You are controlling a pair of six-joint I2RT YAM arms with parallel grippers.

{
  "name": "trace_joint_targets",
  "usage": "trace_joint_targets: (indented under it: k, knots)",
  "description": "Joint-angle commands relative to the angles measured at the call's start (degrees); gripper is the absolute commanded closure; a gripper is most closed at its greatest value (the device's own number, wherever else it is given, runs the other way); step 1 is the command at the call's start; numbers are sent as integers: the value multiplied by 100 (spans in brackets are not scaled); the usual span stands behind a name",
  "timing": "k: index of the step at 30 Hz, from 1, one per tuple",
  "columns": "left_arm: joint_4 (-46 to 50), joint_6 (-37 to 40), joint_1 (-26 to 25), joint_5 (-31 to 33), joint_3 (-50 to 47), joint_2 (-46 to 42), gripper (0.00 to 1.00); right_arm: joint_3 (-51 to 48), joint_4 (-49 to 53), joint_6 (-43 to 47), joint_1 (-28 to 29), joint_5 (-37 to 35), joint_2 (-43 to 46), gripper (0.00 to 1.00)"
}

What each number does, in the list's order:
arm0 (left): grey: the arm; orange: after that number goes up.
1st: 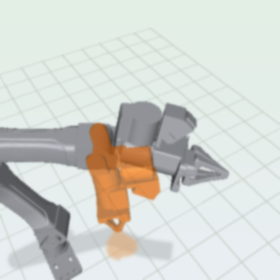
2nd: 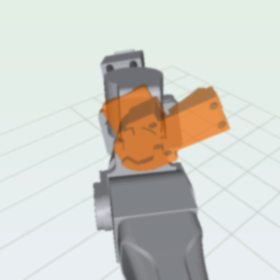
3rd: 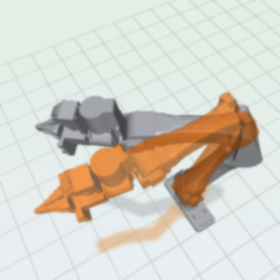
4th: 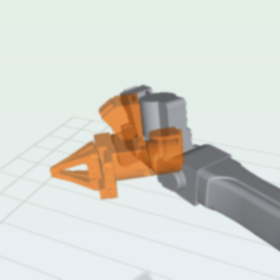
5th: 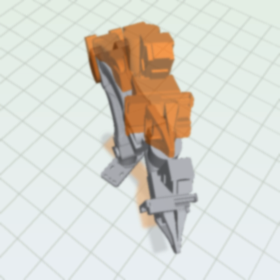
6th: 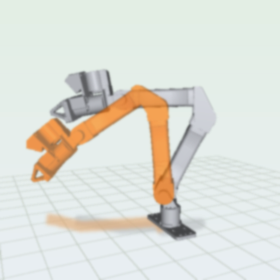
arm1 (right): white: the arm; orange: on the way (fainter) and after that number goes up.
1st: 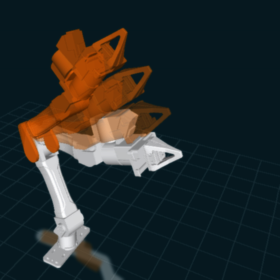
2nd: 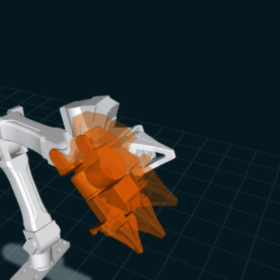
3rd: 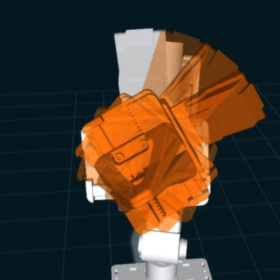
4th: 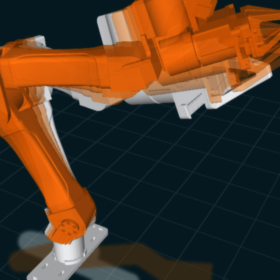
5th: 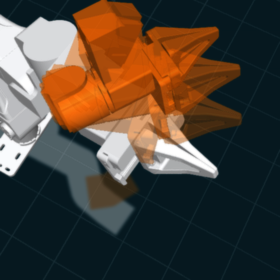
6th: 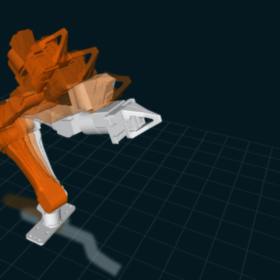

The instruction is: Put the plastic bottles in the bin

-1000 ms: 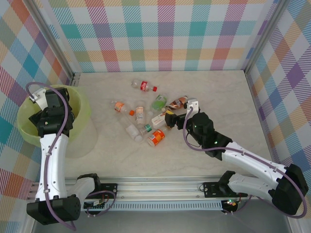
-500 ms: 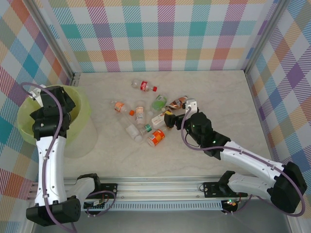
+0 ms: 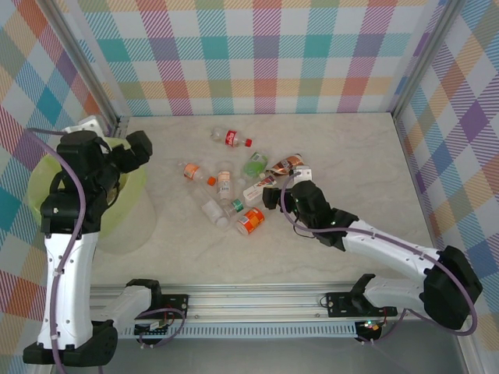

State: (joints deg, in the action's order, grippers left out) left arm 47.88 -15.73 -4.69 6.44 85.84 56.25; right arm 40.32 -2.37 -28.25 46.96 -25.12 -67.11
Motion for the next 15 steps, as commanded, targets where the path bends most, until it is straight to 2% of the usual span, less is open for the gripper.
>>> trace_joint_targets:
  k: [1,8,11,15]
  knots:
    - [-272,-203,-656,-329,109,138,0,190,595,-829,27,-247,-140,0]
    - [-889,-181,-1859,-177,94,880,0,357,1328,-1397,-207,-149,-588,0]
    - [-1065,-93,-2230,-165,63,1169,0,301,1055,-1333,-384,545,-710,1]
    - [-1455,-134,-2414,-348,-215,1333,0,294,620,-1178,-581,1761,-1011,3]
